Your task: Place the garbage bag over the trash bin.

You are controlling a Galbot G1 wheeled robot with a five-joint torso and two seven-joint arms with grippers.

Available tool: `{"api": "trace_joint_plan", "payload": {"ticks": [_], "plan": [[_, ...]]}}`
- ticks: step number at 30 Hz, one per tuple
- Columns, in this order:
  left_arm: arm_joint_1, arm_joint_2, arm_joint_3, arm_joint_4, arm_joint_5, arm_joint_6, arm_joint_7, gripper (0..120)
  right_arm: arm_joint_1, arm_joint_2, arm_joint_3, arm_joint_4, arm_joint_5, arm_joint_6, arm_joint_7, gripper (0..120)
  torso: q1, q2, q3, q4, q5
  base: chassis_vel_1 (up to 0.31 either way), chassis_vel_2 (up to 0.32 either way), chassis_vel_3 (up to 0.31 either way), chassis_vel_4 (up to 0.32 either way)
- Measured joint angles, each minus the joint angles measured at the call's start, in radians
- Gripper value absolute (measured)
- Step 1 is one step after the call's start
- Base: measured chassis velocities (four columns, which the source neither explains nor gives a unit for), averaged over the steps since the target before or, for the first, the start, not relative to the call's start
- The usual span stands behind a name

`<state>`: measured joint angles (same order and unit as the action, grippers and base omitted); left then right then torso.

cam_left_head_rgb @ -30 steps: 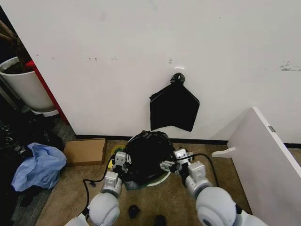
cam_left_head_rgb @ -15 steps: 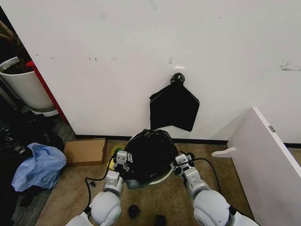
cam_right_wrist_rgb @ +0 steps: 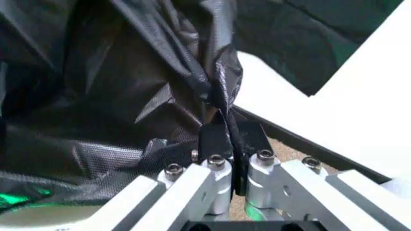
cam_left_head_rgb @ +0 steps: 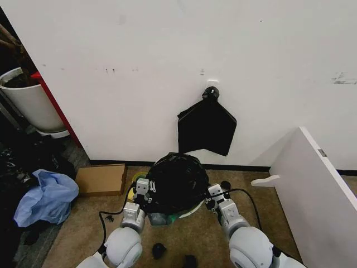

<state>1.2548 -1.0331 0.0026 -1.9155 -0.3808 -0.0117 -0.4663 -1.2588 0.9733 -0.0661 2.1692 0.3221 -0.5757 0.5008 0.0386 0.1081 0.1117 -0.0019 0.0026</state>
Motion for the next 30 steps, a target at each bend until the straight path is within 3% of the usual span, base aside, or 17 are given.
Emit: {"api": "trace_joint_plan", "payload": {"ticks": [6, 15, 27, 30], "plan": [[0.004, -0.010, -0.030, -0.005, -0.080, -0.006, -0.011, 1, -0.030, -0.004, 0.031, 0.000, -0.002, 0.021, 0.007, 0, 0.000, 0.000, 0.000, 0.0000, 0.0001, 0.000, 0.000, 0.000, 0.000], [0.010, -0.015, -0.076, -0.065, -0.327, -0.018, -0.008, 1, -0.078, 0.007, 0.039, -0.050, -0.002, 0.106, -0.018, 0, 0.000, 0.000, 0.000, 0.0000, 0.0002, 0.000, 0.000, 0.000, 0.000], [0.013, -0.020, -0.090, -0.090, -0.432, -0.020, -0.022, 1, -0.134, 0.027, 0.035, -0.062, -0.009, 0.186, -0.056, 0, 0.000, 0.000, 0.000, 0.0000, 0.0000, 0.000, 0.000, 0.000, 0.000], [0.014, -0.022, -0.091, -0.090, -0.431, -0.014, -0.029, 1, -0.150, 0.027, 0.039, -0.055, -0.014, 0.241, -0.056, 10, 0.000, 0.000, 0.000, -0.0001, 0.0000, 0.000, 0.000, 0.000, 0.000]]}}
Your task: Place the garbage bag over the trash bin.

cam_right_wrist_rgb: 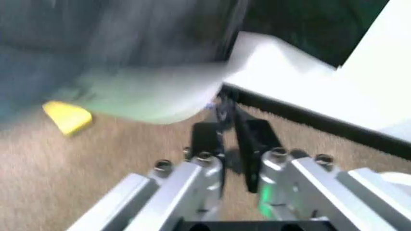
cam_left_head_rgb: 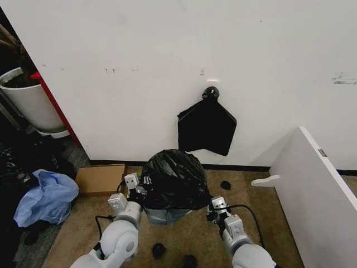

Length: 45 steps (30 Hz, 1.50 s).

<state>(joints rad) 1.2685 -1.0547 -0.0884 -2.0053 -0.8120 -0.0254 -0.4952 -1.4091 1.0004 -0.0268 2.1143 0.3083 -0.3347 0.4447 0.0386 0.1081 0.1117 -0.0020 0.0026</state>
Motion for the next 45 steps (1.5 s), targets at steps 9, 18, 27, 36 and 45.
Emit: {"api": "trace_joint_plan", "payload": {"ticks": [9, 18, 27, 36, 45], "plan": [[-0.002, -0.010, 0.000, 0.014, 0.002, 0.017, -0.009, 0, -0.040, 0.010, 0.040, 0.052, -0.014, 0.070, 0.035, 43, 0.000, 0.000, 0.000, 0.0001, 0.0001, 0.000, 0.000, 0.000, 0.000], [-0.031, -0.032, -0.006, 0.032, -0.056, 0.016, -0.036, 0, -0.171, 0.013, 0.114, 0.203, 0.208, 0.055, 0.078, 77, 0.000, 0.000, 0.000, 0.0000, -0.0002, 0.000, 0.000, 0.000, 0.000], [-0.077, -0.055, 0.004, 0.041, -0.170, 0.017, -0.071, 0, -0.222, 0.046, 0.138, 0.303, 0.684, 0.039, 0.036, 100, 0.000, 0.000, 0.000, 0.0000, -0.0001, 0.000, 0.000, 0.000, 0.000], [-0.079, -0.063, 0.009, 0.041, -0.186, 0.019, -0.073, 0, -0.185, 0.100, 0.101, 0.256, 0.707, 0.029, -0.019, 97, 0.000, 0.000, 0.000, 0.0002, 0.0001, 0.000, 0.000, 0.000, 0.000], [-0.068, -0.074, 0.018, 0.037, -0.168, 0.019, -0.070, 0, -0.173, 0.125, 0.082, 0.235, 0.696, 0.010, -0.049, 66, 0.000, 0.000, 0.000, 0.0001, 0.0000, 0.000, 0.000, 0.000, 0.000]]}}
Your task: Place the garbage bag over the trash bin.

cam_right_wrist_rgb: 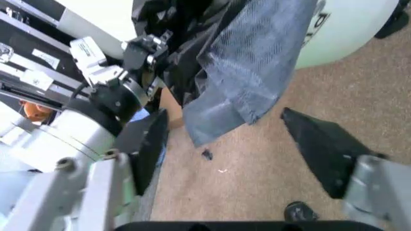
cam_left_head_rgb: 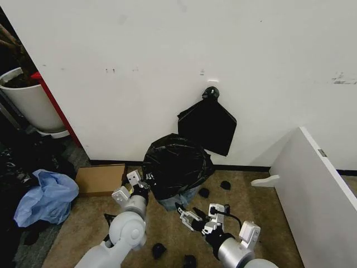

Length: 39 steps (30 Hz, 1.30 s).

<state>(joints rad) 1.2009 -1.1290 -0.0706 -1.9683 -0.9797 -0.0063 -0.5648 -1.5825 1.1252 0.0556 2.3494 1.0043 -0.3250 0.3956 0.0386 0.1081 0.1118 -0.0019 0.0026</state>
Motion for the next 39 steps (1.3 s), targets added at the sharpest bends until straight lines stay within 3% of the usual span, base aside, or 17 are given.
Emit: {"api": "trace_joint_plan", "payload": {"ticks": [10, 17, 39], "plan": [[-0.002, 0.000, 0.006, -0.001, 0.003, 0.004, 0.001, 0, 0.010, 0.009, -0.005, -0.021, -0.020, 0.003, -0.001, 32, 0.000, 0.000, 0.000, 0.0000, 0.0000, 0.000, 0.000, 0.000, 0.000], [0.009, -0.009, 0.006, -0.004, 0.009, 0.006, 0.005, 0, 0.017, 0.014, -0.008, -0.033, -0.029, 0.010, -0.001, 3, 0.000, 0.000, 0.000, 0.0000, 0.0000, 0.000, 0.000, 0.000, 0.000], [0.022, -0.010, -0.015, -0.023, -0.017, 0.005, -0.005, 0, -0.020, -0.011, -0.015, -0.122, -0.183, 0.013, -0.029, 0, 0.000, 0.000, 0.000, 0.0000, 0.0002, 0.000, 0.000, 0.000, 0.000]]}}
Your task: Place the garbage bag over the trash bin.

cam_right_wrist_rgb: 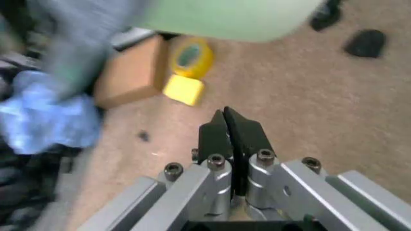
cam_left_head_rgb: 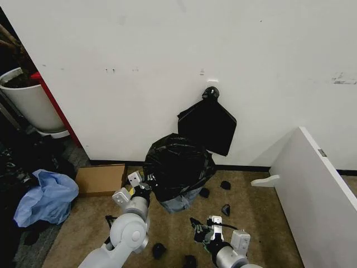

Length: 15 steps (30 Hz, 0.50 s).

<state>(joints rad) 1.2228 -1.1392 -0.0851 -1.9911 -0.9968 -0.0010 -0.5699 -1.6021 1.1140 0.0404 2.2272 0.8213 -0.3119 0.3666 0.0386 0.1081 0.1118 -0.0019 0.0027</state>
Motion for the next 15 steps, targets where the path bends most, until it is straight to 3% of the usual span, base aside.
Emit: {"api": "trace_joint_plan", "payload": {"ticks": [3, 7, 15], "plan": [[0.001, 0.002, -0.006, 0.000, 0.000, 0.000, 0.000, 0, -0.042, -0.016, 0.005, 0.032, -0.017, 0.039, -0.083, 0, 0.000, 0.000, 0.000, 0.0000, -0.0003, 0.000, 0.000, 0.000, 0.000], [0.001, 0.003, -0.009, 0.000, -0.007, 0.000, 0.000, 0, -0.128, -0.039, 0.003, 0.049, -0.083, 0.135, -0.212, 19, 0.000, 0.000, 0.000, -0.0003, -0.0004, 0.000, 0.000, 0.000, 0.000], [0.002, 0.003, -0.005, -0.003, -0.008, 0.001, -0.002, 0, -0.081, -0.010, 0.001, 0.047, -0.049, 0.186, -0.223, 43, 0.000, 0.000, 0.000, -0.0001, -0.0001, 0.000, 0.000, 0.000, 0.000]]}}
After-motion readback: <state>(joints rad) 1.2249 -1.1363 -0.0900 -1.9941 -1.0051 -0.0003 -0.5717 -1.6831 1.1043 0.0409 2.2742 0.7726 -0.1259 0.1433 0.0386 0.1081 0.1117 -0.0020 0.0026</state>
